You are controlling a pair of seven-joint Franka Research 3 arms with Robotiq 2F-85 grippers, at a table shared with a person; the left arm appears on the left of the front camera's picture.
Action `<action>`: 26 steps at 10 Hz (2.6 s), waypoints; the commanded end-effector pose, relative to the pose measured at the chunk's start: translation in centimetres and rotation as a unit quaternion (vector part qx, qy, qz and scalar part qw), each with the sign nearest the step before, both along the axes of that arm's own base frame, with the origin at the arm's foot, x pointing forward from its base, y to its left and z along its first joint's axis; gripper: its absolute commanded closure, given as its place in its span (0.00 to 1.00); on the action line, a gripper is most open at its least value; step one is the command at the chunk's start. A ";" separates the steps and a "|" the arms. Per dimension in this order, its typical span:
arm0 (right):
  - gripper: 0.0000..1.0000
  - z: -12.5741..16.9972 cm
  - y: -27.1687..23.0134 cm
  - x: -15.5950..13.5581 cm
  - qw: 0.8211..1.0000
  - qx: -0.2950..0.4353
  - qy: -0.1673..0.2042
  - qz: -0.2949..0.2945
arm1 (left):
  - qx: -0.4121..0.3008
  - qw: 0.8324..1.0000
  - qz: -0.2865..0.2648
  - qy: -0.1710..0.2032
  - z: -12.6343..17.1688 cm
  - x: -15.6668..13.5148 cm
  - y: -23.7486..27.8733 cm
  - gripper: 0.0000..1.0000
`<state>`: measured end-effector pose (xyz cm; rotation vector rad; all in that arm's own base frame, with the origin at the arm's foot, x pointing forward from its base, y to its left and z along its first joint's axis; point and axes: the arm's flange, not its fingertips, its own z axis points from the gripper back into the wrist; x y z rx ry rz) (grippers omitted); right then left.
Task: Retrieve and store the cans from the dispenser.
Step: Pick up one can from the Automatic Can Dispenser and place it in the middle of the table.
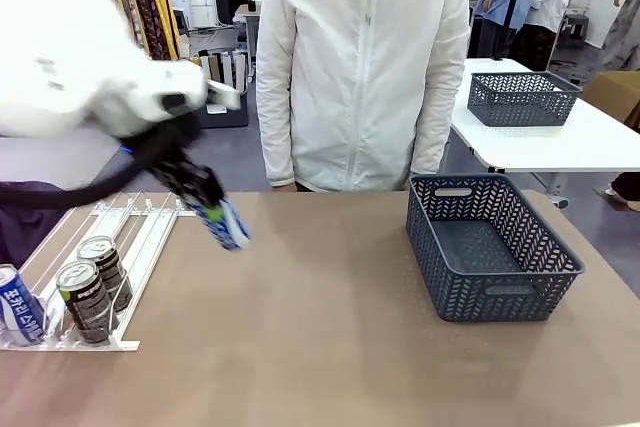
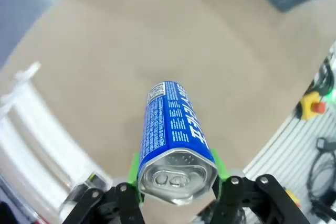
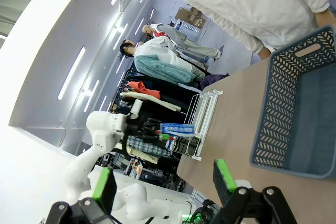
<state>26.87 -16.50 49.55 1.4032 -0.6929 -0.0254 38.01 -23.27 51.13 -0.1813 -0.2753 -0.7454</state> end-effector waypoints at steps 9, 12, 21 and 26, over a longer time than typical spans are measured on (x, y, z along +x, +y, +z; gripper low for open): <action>0.00 0.5 0.1 0.2 1.000 0.011 -0.008 -0.005 | 0.105 0.983 -0.117 0.095 -11.5 1.3 -15.1 1.00; 0.00 0.5 0.1 0.2 1.000 0.011 -0.008 -0.005 | 0.109 0.983 -0.125 0.081 -11.4 0.9 -15.2 0.00; 0.00 0.5 0.1 0.2 1.000 0.011 -0.008 -0.005 | -0.148 0.985 -0.059 0.064 3.8 -1.6 7.3 0.00; 0.00 0.5 0.1 0.2 1.000 0.011 -0.008 -0.005 | -0.411 0.904 0.122 0.000 3.5 -5.8 31.4 0.00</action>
